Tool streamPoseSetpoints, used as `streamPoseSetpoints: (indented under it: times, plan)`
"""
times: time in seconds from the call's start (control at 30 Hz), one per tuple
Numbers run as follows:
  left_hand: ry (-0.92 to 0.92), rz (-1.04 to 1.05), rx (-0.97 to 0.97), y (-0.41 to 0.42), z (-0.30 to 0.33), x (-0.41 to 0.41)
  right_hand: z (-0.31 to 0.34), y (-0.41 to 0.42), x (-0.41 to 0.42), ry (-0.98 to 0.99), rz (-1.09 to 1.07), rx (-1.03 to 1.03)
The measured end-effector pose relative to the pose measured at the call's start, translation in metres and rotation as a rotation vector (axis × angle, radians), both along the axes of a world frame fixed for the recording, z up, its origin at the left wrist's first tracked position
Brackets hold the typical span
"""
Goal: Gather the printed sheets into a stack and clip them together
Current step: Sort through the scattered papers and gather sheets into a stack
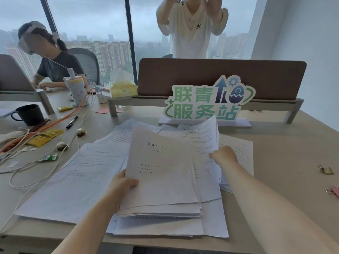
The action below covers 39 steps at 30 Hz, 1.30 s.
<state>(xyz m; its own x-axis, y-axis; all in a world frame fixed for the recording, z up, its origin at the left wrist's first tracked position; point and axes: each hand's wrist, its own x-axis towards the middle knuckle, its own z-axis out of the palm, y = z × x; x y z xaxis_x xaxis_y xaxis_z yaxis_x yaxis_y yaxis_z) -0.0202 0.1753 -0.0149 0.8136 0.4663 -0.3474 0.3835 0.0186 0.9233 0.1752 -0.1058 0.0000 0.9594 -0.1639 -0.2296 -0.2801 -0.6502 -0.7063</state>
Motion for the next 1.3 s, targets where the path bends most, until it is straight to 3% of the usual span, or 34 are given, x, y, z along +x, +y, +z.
streamPoseSetpoints:
  times: [0.2,0.47,0.6,0.8,0.9,1.3]
  plan:
    - [-0.039,0.001,-0.045,-0.004,0.003,-0.003,0.009,-0.045,-0.002,-0.066,-0.067,0.082]
    - [-0.078,-0.023,-0.074,-0.029,0.012,-0.002,0.005,-0.087,-0.002,0.085,-0.206,-0.245]
    - [-0.080,-0.014,-0.073,-0.032,0.010,-0.002,-0.002,-0.085,0.007,0.085,-0.184,-0.230]
    - [-0.040,-0.027,-0.025,-0.032,0.010,-0.001,-0.001,-0.086,-0.015,-0.089,-0.149,-0.129]
    - [-0.020,-0.042,0.006,-0.032,0.008,0.002,0.000,-0.093,-0.016,-0.184,-0.168,-0.183]
    - [-0.019,-0.032,0.020,-0.038,0.016,-0.001,0.032,-0.117,-0.013,-0.532,-0.381,-0.124]
